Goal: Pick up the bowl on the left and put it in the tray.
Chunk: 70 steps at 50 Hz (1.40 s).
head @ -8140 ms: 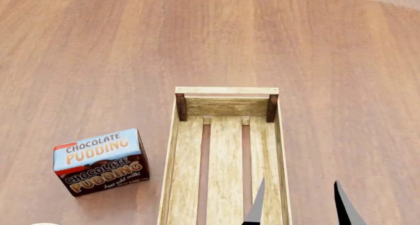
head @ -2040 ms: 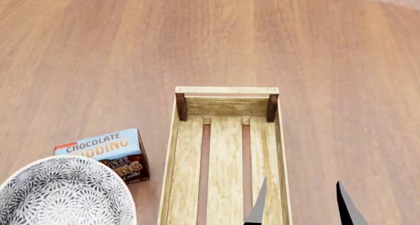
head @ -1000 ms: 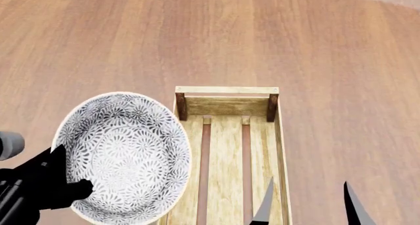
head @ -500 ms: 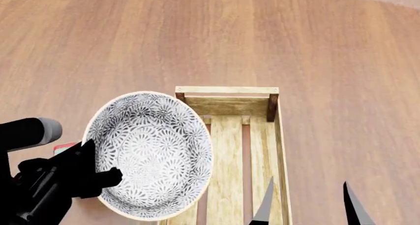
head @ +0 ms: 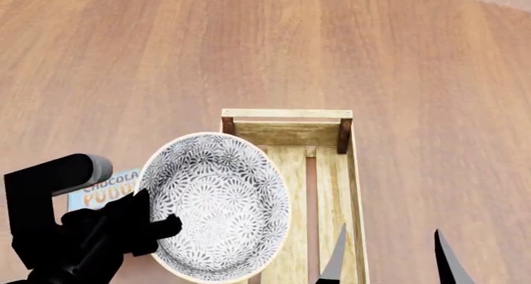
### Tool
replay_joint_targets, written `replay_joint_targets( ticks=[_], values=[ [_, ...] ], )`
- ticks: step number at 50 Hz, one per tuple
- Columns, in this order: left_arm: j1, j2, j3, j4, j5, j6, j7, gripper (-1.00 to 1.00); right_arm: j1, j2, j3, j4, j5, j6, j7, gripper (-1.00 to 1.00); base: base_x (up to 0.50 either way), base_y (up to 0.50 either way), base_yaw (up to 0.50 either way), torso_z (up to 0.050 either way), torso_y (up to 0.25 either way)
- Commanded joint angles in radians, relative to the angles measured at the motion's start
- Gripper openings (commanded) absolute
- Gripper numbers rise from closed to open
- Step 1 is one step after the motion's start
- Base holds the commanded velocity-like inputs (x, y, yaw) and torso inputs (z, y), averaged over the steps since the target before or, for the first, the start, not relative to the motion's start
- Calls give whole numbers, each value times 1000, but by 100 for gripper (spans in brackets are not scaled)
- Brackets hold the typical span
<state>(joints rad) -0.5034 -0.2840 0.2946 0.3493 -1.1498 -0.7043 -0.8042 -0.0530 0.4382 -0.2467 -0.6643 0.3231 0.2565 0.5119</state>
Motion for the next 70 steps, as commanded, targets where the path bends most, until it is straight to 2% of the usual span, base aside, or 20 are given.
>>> replay_joint_targets(
  ticks=[1, 19, 70],
  values=[
    [12, 68, -8, -60, 5, 19, 89, -100, -8, -18, 24, 9, -15, -21, -31, 100, 0, 0, 0, 0, 0],
    [16, 107, 21, -138, 27, 62, 138, -100, -5, -17, 19, 16, -14, -26, -28, 100, 0, 0, 0, 0, 1],
    [-16, 171, 68, -261, 35, 147, 184, -100, -2, -9, 9, 23, -10, -32, -20, 100, 0, 0, 0, 0, 0]
  ],
)
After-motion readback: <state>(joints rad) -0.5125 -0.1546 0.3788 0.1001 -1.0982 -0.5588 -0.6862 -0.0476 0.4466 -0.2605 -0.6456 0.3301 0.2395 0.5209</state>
